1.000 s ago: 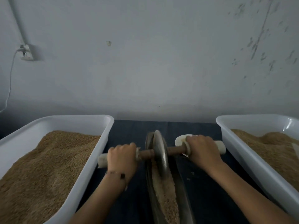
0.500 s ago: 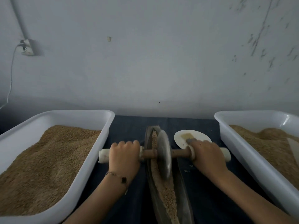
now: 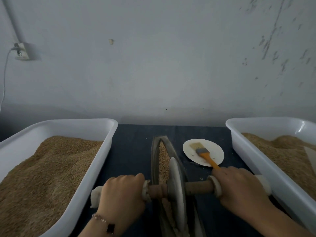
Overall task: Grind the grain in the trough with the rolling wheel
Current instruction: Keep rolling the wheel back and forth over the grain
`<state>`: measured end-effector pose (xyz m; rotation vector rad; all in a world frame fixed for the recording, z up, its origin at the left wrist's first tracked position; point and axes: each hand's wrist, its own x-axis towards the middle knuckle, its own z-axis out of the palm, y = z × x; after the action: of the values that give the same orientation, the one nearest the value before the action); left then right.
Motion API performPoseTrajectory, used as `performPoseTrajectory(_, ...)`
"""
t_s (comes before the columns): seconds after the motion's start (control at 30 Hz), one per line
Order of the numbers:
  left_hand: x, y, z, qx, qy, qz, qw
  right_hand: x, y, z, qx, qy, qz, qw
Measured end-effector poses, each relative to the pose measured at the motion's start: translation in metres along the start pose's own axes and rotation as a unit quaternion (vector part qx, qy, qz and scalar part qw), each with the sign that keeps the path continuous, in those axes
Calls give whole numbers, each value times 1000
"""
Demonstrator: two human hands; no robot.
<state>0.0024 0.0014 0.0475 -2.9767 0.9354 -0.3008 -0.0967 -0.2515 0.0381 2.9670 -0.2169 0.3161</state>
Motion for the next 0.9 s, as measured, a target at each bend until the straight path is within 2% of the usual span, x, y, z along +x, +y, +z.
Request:
performPoseTrajectory(0.07,21,-7,12,-11,17,-20,1000,29,0,11,-6,32,16,999)
performPoseTrajectory(0.17,57,-13,25,-17,83,-57,995,77,3,20,-29,89,11,996)
performPoseTrajectory(0.3,99,-25,31,-71,54,-106,990,118,2,19,-42,210,-13,977)
performPoseTrajectory(0.4,109,-30,33,-61,64,-101,991,129,1,25,-50,247,-5,968)
performPoseTrajectory(0.5,100,-25,37,-15,112,-98,989,120,2,33,-34,251,3,967)
performPoseTrajectory(0.6,81,-18,36,-2,108,-75,991,97,2,36,-11,248,-1,969)
performPoseTrajectory(0.7,52,-10,28,10,107,-47,993,62,4,33,1,208,3,978)
performPoseTrajectory(0.9,-22,-1,1,-4,31,-9,999,-8,6,6,21,186,-44,981)
